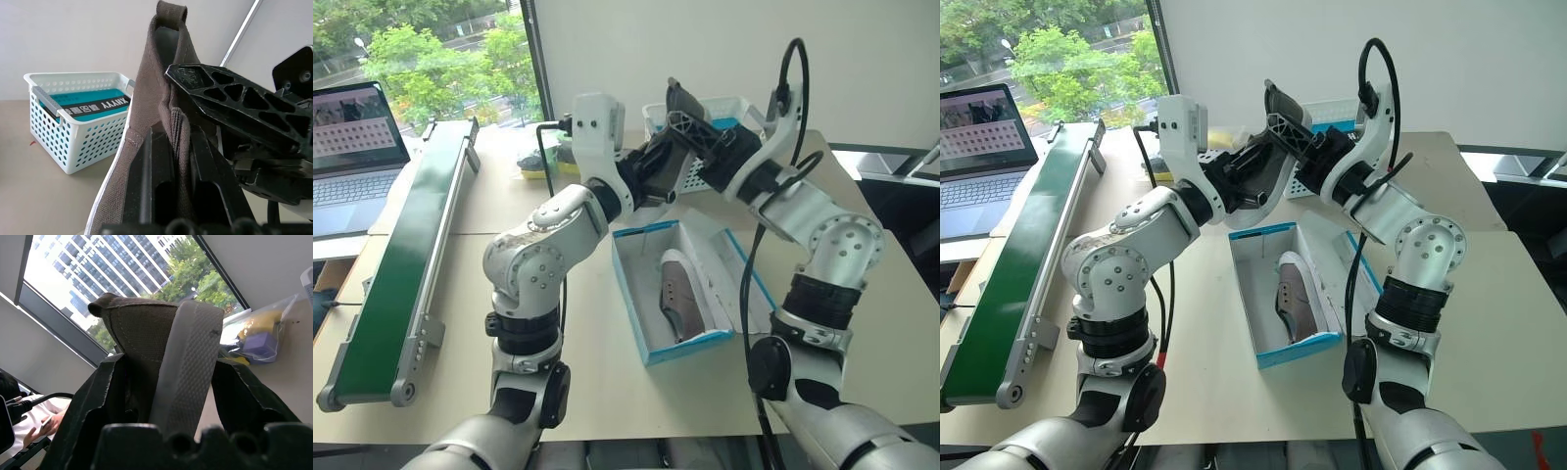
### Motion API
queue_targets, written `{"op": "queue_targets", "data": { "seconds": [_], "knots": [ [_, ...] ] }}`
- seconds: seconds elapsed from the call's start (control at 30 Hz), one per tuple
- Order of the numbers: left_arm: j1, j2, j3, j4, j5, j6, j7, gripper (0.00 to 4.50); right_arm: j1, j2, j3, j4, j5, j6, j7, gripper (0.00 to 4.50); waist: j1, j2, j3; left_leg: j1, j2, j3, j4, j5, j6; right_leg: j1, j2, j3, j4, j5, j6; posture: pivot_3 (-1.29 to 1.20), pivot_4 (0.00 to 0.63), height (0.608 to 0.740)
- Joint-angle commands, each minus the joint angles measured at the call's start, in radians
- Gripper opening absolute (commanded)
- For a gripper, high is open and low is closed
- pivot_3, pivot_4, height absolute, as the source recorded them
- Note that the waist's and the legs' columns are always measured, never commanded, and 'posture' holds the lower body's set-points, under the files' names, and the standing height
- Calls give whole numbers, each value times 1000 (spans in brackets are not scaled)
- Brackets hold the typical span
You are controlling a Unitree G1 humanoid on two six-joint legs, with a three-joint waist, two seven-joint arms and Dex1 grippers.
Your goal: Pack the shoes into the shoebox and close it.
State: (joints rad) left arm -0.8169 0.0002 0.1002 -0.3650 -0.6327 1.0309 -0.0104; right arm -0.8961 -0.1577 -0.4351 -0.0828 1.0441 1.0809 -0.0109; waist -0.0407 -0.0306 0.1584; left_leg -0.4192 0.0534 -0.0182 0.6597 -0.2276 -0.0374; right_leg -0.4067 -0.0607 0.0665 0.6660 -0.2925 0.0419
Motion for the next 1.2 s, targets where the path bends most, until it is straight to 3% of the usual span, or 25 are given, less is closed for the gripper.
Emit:
{"op": "queue_targets", "data": {
  "seconds": [0.03, 0.13, 0.2, 0.37, 0.53, 0.63, 0.77, 0.9, 1.2],
  "knots": [
    [-25, 7, 11, -59, -46, 19, -12, 0, -14, -14, 2, -45, 32, -32, -1, 1474, -1, 0, 0, 0, 0, 0, 0, 0, 0, 0, 0, 0, 0, 0, 0, 0, 150, 740],
    [1, 48, 21, -83, -96, 79, -49, 0, -16, -20, 4, -44, 31, -40, -6, 555, -2, 0, 0, 0, 0, 0, 0, 0, 0, 0, 0, 0, 0, 0, 0, 0, 150, 740],
    [35, 76, 36, -102, -127, 115, -61, 857, -15, -26, 7, -44, 38, -43, -8, 501, -3, 0, 0, 0, 0, 0, 0, 0, 0, 0, 0, 0, 0, 0, 0, 0, 150, 740],
    [95, 158, 106, -137, -210, 203, -77, 2485, -17, -41, 13, -38, 37, -55, -18, 475, -1, 1, 0, 0, 0, -1, 0, 0, 0, 0, 0, 0, 0, 0, 0, 0, 150, 740],
    [128, 334, 167, -128, -239, 232, -144, 2541, -30, -85, 30, -20, 5, -45, -23, 466, -3, 1, 0, 0, 0, -1, 0, 0, 0, 0, 0, 0, 0, 0, 0, 0, 150, 740],
    [161, 491, 144, -101, -190, 188, -228, 2541, -42, -164, 89, -14, -32, 15, 6, 466, -4, 3, 2, 0, 0, -1, 0, 0, 0, 0, 0, 0, 0, 0, 0, 0, 150, 740],
    [157, 606, 82, -41, -120, 106, -314, 2541, -32, -245, 166, 4, -49, 129, 37, 466, -2, 4, 2, 0, 0, 0, -1, 0, 0, 0, 0, 0, -2, 0, 0, 0, 150, 740],
    [138, 608, 47, -12, -85, 57, -346, 2541, 64, -296, 228, -27, -55, 232, 86, 466, 7, 4, 2, 0, 0, -1, -1, 0, 0, 1, 0, 0, -2, 0, 0, 0, 150, 740],
    [155, 555, 22, -38, -65, 44, -336, 2541, 227, -285, 259, -80, -48, 327, 153, 466, 7, 4, 2, -2, 0, -2, -1, 0, 0, -1, 1, 0, -2, 0, 0, 0, 150, 740]
  ]
}}
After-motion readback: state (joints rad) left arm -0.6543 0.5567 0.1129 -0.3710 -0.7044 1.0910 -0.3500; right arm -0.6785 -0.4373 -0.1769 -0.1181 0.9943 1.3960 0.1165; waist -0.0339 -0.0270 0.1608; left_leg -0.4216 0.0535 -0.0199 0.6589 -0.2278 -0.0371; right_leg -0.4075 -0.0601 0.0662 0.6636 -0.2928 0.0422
